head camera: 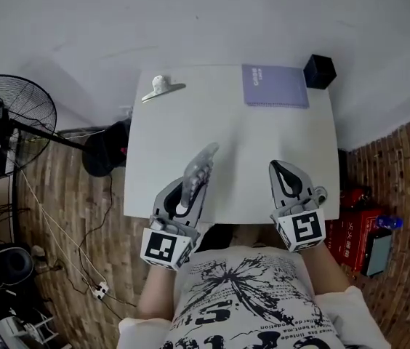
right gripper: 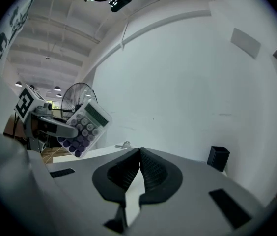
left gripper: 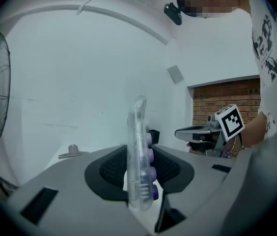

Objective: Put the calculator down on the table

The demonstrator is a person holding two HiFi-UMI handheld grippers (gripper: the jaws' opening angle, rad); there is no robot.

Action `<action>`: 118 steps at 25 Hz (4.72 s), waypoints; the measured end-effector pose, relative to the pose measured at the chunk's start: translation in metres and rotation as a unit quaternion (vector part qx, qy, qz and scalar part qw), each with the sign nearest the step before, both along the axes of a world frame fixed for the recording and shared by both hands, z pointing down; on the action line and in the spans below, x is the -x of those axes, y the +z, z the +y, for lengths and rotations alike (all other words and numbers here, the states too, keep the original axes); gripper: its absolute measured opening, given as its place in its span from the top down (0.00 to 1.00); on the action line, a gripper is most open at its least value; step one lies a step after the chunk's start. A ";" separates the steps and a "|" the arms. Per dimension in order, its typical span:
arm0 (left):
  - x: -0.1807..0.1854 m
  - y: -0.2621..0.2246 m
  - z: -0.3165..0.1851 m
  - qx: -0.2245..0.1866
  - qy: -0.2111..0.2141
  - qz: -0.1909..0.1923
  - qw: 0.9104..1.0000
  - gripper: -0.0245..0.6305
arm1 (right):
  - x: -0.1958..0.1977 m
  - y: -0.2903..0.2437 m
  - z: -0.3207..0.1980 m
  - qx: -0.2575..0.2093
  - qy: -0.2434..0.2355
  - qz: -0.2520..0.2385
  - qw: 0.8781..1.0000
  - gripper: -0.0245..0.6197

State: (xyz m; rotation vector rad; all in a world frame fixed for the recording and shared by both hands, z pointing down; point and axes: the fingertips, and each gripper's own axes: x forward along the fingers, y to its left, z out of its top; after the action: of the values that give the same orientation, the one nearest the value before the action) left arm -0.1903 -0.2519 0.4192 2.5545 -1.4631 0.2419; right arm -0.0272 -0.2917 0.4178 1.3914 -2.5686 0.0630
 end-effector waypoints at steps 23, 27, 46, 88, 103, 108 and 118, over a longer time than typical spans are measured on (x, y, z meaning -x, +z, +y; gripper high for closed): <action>-0.018 0.169 -0.116 0.190 0.113 0.052 0.974 0.74 | 0.022 0.109 -0.065 0.105 0.096 0.030 0.989 0.94; -0.022 0.171 -0.123 0.195 0.107 0.061 0.973 0.73 | 0.021 0.112 -0.071 0.109 0.101 0.034 0.988 0.94; 0.011 0.196 -0.127 0.218 0.032 0.015 0.975 0.64 | 0.035 0.113 -0.073 0.115 0.093 0.046 0.988 0.94; 0.050 -0.073 -0.060 -0.111 0.040 -0.005 0.993 0.94 | 0.040 -0.047 -0.035 -0.061 0.032 -0.008 0.998 0.94; 0.075 -0.075 -0.048 -0.111 0.026 -0.001 0.993 0.94 | 0.056 -0.045 -0.020 -0.055 0.036 -0.015 0.998 0.94; 0.080 -0.073 -0.050 -0.107 0.024 0.006 0.994 0.94 | 0.058 -0.044 -0.021 -0.056 0.046 -0.010 0.997 0.94; 0.094 -0.071 -0.050 -0.105 0.020 0.013 0.994 0.94 | 0.070 -0.039 -0.022 -0.057 0.050 0.000 0.997 0.94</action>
State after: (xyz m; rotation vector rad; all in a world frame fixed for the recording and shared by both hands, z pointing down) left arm -0.2843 -0.3024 0.3478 2.7400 -1.5022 0.0617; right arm -0.0969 -0.3132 0.3787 1.5587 -2.5373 -0.0679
